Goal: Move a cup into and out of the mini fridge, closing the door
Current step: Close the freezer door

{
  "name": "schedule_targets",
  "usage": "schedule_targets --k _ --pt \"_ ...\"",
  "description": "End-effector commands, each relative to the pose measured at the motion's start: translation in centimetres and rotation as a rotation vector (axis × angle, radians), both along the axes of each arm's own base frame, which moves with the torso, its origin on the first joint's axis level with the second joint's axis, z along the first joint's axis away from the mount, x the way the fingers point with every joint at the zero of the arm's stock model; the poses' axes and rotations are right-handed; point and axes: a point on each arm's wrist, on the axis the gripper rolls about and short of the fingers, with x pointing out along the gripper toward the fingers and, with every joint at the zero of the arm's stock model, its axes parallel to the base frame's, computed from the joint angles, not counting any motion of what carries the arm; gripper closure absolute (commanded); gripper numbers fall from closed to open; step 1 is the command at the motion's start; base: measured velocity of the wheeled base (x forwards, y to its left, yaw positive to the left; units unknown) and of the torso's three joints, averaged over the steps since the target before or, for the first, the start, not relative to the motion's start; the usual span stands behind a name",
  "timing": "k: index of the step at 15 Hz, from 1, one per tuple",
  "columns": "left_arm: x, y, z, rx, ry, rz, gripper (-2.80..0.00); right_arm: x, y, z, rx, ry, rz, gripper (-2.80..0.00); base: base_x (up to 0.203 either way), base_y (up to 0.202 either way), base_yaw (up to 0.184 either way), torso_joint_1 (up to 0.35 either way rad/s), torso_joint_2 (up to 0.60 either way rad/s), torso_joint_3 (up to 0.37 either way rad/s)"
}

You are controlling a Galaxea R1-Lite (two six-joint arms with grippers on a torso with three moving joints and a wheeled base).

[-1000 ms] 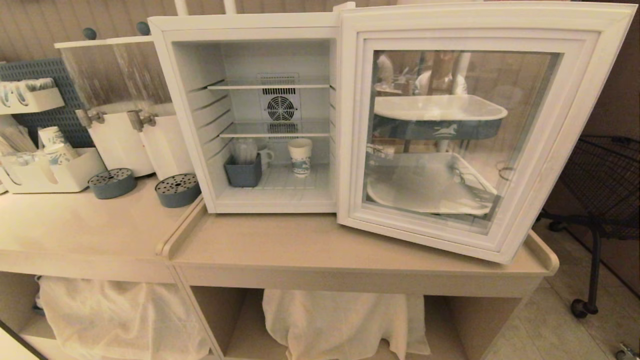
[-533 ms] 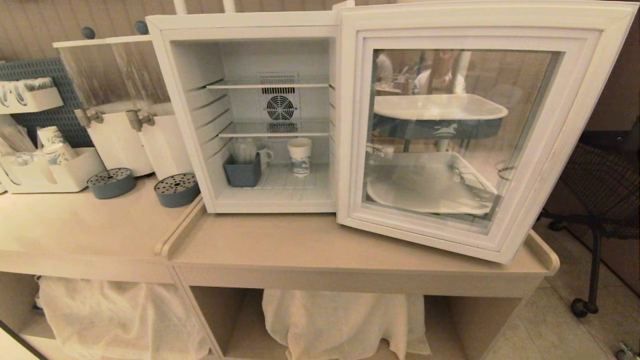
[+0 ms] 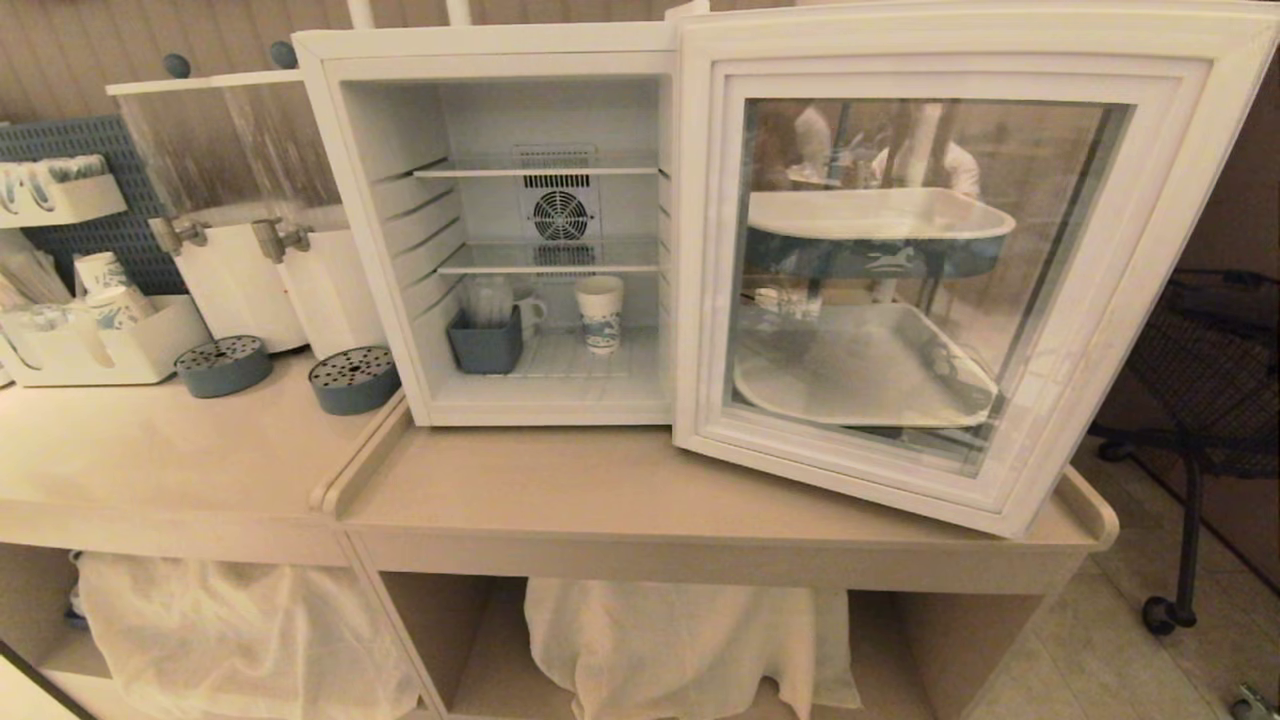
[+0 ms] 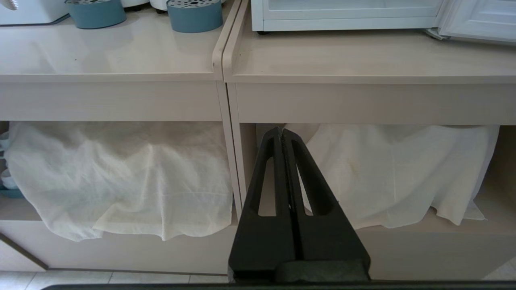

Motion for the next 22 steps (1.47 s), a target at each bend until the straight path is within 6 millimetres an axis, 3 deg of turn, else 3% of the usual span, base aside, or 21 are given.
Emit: schedule_targets --k 1,4,10,15,18,21,22 --pt "0.0 0.0 0.0 -0.001 0.0 -0.001 0.0 0.1 -0.1 -0.5 0.017 0.014 0.02 0.0 0.0 0.0 0.0 0.0 0.0 0.0" --pt "0.0 0.0 0.0 -0.002 0.0 0.001 0.0 -0.1 -0.1 -0.3 0.018 0.008 0.026 0.0 0.0 0.0 0.0 0.0 0.0 0.0" --pt "0.0 0.0 0.0 -0.008 -0.002 0.001 0.0 -0.8 -3.3 2.5 0.027 -0.009 -0.051 0.0 0.0 0.0 0.0 0.0 0.0 0.0" --pt "0.0 0.0 0.0 -0.012 -0.002 0.002 0.0 4.7 -6.4 0.6 0.043 0.013 -0.029 0.0 0.0 0.0 0.0 0.0 0.0 0.0" --pt "0.0 0.0 0.0 -0.014 -0.002 0.001 0.0 8.5 -6.0 0.1 0.028 -0.004 0.028 0.0 0.0 0.0 0.0 0.0 0.0 0.0" --pt "0.0 0.0 0.0 -0.015 -0.002 0.002 0.0 9.6 -4.9 -0.1 0.025 -0.002 0.048 0.0 0.0 0.0 0.0 0.0 0.0 0.0" --pt "0.0 0.0 0.0 -0.015 -0.002 0.001 0.0 10.2 -3.6 0.0 0.023 0.002 0.07 0.0 0.0 0.0 0.0 0.0 0.0 0.0"
